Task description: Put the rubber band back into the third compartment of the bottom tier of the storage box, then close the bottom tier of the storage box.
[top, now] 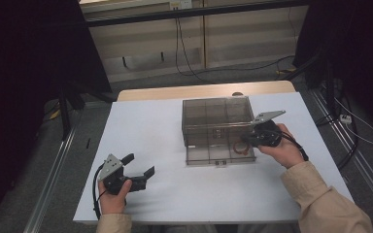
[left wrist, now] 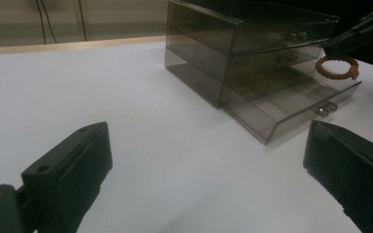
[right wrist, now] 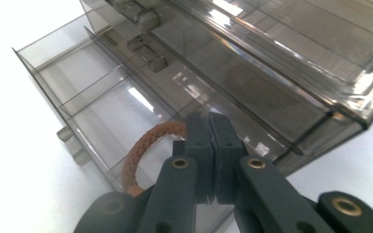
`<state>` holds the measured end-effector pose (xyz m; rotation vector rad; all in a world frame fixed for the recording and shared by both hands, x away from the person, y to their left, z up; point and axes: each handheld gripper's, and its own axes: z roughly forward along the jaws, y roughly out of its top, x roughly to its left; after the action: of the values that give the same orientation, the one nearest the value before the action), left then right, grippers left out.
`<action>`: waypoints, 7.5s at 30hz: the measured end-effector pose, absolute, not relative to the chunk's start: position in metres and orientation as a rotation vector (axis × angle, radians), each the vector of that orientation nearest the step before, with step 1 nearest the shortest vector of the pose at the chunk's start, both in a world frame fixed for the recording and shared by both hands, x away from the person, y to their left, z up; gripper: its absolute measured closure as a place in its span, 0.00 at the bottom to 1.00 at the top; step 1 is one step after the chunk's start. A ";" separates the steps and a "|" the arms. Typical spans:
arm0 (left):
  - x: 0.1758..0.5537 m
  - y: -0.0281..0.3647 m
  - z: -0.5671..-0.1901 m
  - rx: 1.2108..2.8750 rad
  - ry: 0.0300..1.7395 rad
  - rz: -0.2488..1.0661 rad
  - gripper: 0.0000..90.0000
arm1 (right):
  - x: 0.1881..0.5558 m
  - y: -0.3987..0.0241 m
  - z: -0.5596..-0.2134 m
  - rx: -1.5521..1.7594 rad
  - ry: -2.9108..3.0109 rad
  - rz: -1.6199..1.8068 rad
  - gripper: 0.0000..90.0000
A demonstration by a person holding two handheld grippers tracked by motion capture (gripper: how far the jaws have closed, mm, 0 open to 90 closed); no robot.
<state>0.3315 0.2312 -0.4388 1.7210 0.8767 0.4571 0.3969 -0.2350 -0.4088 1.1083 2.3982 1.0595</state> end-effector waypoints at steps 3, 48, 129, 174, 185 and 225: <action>0.331 0.231 -0.439 1.717 0.881 0.452 0.04 | 0.397 -0.236 -0.409 1.108 2.390 1.069 0.98; 0.332 0.232 -0.439 1.720 0.873 0.452 0.04 | 0.395 -0.231 -0.421 1.048 2.417 1.002 0.98; 0.331 0.232 -0.439 1.720 0.873 0.447 0.04 | 0.371 -0.214 -0.421 1.156 2.466 1.187 0.29; 0.331 0.230 -0.439 1.721 0.873 0.444 0.04 | 0.356 -0.197 -0.445 0.972 2.582 1.202 1.00; 0.332 0.230 -0.439 1.719 0.873 0.441 0.04 | 0.358 -0.195 -0.448 0.972 2.575 1.175 1.00; 0.331 0.230 -0.439 1.724 0.873 0.444 0.04 | 0.369 -0.198 -0.452 1.011 2.537 1.151 1.00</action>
<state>0.3310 0.2304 -0.4395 1.7245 0.8729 0.4440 0.3687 -0.1981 -0.4522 1.0105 2.5372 1.1513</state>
